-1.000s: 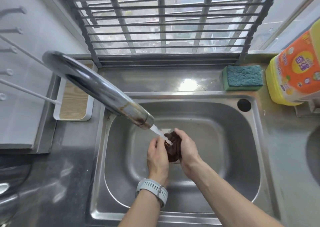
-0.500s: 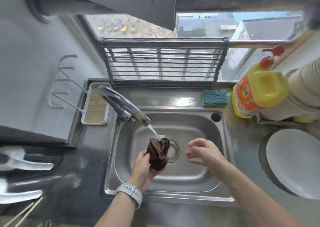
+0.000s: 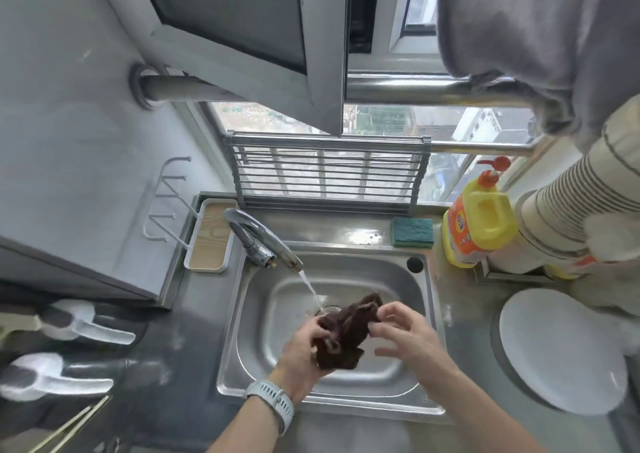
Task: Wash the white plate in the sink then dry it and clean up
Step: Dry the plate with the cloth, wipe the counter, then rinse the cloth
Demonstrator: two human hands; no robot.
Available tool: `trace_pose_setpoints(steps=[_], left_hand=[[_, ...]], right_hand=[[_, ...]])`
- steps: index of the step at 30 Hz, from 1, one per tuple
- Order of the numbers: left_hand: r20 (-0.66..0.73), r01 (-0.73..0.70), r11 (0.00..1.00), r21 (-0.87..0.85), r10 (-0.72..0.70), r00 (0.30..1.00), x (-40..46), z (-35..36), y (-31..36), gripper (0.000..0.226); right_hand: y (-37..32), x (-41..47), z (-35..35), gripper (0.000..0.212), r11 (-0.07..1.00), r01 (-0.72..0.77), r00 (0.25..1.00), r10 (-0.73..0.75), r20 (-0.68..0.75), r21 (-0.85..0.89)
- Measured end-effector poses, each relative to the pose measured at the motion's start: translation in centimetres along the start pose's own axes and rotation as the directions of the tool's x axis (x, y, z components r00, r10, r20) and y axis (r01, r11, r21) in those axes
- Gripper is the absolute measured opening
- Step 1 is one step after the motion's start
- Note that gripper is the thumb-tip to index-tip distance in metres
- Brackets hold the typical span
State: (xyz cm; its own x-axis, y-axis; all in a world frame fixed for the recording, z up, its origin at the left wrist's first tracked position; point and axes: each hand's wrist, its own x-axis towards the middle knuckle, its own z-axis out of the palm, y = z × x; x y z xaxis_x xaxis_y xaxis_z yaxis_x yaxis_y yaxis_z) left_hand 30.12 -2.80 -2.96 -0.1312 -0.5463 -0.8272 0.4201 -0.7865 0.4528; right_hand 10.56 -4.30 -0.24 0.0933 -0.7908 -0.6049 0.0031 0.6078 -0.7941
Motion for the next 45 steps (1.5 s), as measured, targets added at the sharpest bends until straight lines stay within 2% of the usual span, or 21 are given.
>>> trace_pose_setpoints(steps=[2,6,8,10,12,15,20,23,25,27,30,32,34,36,38,40,42,45], left_hand=[[-0.023,0.023,0.991,-0.133,-0.026,0.999,-0.6,-0.5,0.4,0.043],[-0.053,-0.042,0.977,-0.21,0.031,0.998,-1.5,-1.9,1.1,0.041],[-0.023,-0.064,0.974,-0.217,0.06,0.998,-2.0,-2.7,1.8,0.041],[0.017,-0.081,0.987,-0.14,0.084,0.996,-2.5,-3.2,2.6,0.04],[-0.001,-0.136,0.989,0.05,0.136,0.991,-2.6,-3.2,3.1,0.033],[-0.072,-0.236,0.912,0.336,0.275,0.959,-2.4,-4.0,3.9,0.024],[-0.001,-0.391,0.775,0.497,0.45,0.893,-4.0,-5.3,6.1,0.028],[0.032,-0.405,0.682,0.609,0.488,0.872,-4.3,-5.3,6.3,0.027],[0.025,-0.407,0.693,0.595,0.49,0.871,-4.7,-5.3,6.4,0.022],[0.008,-0.386,0.769,0.51,0.445,0.896,-5.0,-5.8,6.2,0.02],[-0.005,-0.336,0.804,0.491,0.389,0.921,-4.8,-7.2,5.5,0.039],[-0.033,-0.331,0.807,0.489,0.396,0.918,-4.7,-8.0,5.1,0.04],[-0.046,-0.385,0.784,0.487,0.464,0.885,-4.9,-8.8,4.8,0.036],[-0.059,-0.48,0.744,0.465,0.567,0.822,-5.4,-9.2,4.9,0.035],[-0.053,-0.544,0.725,0.423,0.619,0.784,-5.4,-9.7,5.0,0.051],[0.0,-0.567,0.701,0.433,0.629,0.778,-4.6,-10.2,4.7,0.06],[0.029,-0.559,0.693,0.454,0.616,0.787,-3.3,-10.8,4.2,0.06],[0.037,-0.496,0.666,0.558,0.577,0.816,-2.1,-11.9,3.5,0.059]], right_hand=[[-0.6,-0.2,-1.2,0.008,0.987,-0.01,1.0,0.009,0.006,0.157],[-1.2,-0.1,-3.9,0.013,0.879,-0.054,0.998,0.057,0.009,0.474],[-1.4,-0.2,-5.0,0.022,0.79,-0.08,0.996,0.085,0.02,0.608],[-1.5,-0.1,-5.5,0.03,0.75,-0.132,0.99,0.136,0.045,0.648],[-1.6,0.2,-5.4,0.032,0.838,-0.161,0.984,0.18,0.015,0.521],[-2.3,0.6,-5.3,0.039,0.947,-0.139,0.987,0.158,-0.043,0.29],[-3.9,0.8,-6.6,0.016,0.981,-0.067,0.997,0.074,-0.034,0.182],[-3.6,1.7,-5.5,0.026,0.997,-0.054,0.998,0.055,-0.022,0.055],[-3.0,2.9,-5.0,0.044,1.0,-0.01,0.999,0.01,-0.05,0.006],[-2.6,4.0,-4.9,0.051,0.999,0.025,0.998,-0.026,-0.051,-0.033],[-2.4,5.4,-5.5,0.074,0.993,0.008,1.0,-0.01,-0.012,-0.115],[-3.0,5.5,-5.9,0.081,0.975,0.014,0.999,-0.003,0.048,-0.222],[-4.0,4.9,-6.4,0.075,0.959,0.037,0.995,-0.009,0.103,-0.281],[-5.0,3.4,-6.8,0.071,0.969,0.11,0.985,-0.075,0.158,-0.223],[-5.1,2.3,-7.0,0.073,0.971,0.159,0.972,-0.122,0.201,-0.181],[-4.0,2.4,-6.7,0.059,0.962,0.194,0.963,-0.149,0.226,-0.191],[-2.7,3.3,-6.2,0.03,0.943,0.246,0.957,-0.2,0.212,-0.224],[-1.5,4.5,-5.6,0.027,0.942,0.262,0.951,-0.215,0.223,-0.208]])
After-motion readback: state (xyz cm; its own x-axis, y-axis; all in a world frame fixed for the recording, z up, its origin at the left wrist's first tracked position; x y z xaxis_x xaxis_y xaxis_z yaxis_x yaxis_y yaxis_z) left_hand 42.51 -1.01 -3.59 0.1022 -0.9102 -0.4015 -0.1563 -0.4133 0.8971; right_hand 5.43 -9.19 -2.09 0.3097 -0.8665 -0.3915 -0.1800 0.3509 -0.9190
